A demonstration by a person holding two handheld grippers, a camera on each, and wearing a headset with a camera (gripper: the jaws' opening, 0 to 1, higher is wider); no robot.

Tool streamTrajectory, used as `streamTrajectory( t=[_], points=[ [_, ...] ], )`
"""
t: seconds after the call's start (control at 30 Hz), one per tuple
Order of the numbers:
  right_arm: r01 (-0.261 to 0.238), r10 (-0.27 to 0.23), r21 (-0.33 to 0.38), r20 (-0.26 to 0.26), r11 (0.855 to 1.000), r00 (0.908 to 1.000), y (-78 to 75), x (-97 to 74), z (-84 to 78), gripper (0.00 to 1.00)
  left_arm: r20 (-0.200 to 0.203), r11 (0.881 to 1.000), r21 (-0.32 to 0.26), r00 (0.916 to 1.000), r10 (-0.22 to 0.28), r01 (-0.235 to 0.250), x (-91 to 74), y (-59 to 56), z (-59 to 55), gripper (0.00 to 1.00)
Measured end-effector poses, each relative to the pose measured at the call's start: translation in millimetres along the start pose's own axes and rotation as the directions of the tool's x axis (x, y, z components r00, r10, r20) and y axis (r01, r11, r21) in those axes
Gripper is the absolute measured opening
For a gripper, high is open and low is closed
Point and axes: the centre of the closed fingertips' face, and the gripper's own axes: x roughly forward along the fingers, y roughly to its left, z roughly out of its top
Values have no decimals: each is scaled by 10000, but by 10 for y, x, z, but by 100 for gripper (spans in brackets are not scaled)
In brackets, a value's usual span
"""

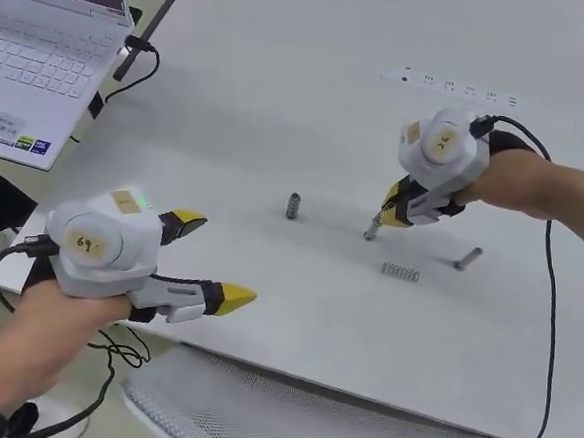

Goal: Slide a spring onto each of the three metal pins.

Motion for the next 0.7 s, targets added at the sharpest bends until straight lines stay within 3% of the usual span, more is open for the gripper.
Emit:
streamTrajectory(
  t=[0.7],
  points=[
    [-278,257,-426,-479,9987,9985,-1,199,-43,9,-82,10000,-40,10000,35,-35,7,24,-5,66]
  ],
)
